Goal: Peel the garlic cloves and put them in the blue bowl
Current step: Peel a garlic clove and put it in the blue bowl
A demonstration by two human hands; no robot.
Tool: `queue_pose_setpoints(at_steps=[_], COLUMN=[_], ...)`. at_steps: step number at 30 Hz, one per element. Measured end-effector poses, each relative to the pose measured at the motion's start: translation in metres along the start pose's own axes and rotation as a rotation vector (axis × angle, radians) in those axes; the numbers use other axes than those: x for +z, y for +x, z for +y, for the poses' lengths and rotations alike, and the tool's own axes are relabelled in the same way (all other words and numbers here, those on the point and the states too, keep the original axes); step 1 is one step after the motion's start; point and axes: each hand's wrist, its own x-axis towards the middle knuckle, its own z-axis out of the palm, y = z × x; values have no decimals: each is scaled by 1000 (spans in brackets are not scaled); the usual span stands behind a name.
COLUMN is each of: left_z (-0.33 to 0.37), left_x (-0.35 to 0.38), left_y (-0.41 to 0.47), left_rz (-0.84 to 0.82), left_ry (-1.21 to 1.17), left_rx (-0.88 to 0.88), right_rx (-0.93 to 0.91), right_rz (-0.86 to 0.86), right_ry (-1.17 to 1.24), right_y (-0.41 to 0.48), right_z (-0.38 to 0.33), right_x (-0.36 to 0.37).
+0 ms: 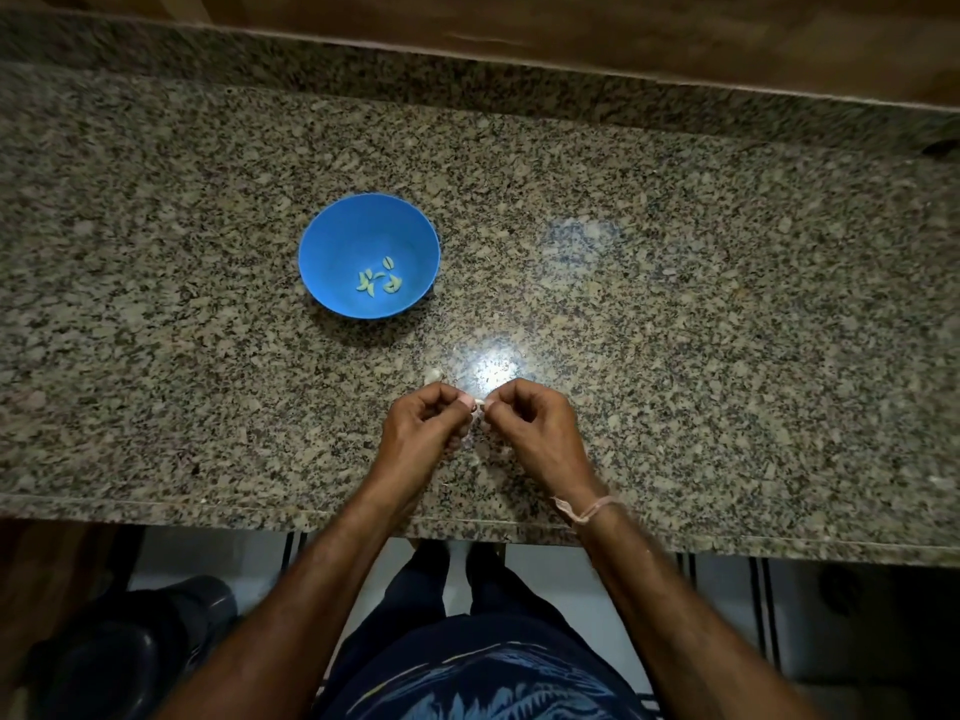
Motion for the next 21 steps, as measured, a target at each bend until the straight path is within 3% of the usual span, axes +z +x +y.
queue_pose_setpoints(at_steps=[3, 7, 8, 10, 12, 17, 21], left_z=[0, 2, 2, 2, 0, -6, -8], left_x=[0, 5, 7, 10, 9, 8, 11], left_y=[-2, -1, -1, -2, -1, 3, 3], left_rz=[36, 90, 83, 79, 83, 116, 215], left_ry=[223, 157, 82, -10, 45, 50, 13], left_rx=[174, 164, 118, 53, 71, 58, 20], right_rx=[30, 282, 265, 109, -18, -8, -39], right_rz=[43, -7, -1, 47, 73, 80, 109], right_ry=[1, 423, 418, 184, 4, 39, -86], right_y=[-1, -4, -4, -2, -1, 3, 1], right_z=[2, -4, -3, 1, 3, 6, 13], right_x=[3, 5, 5, 7, 8, 8, 5])
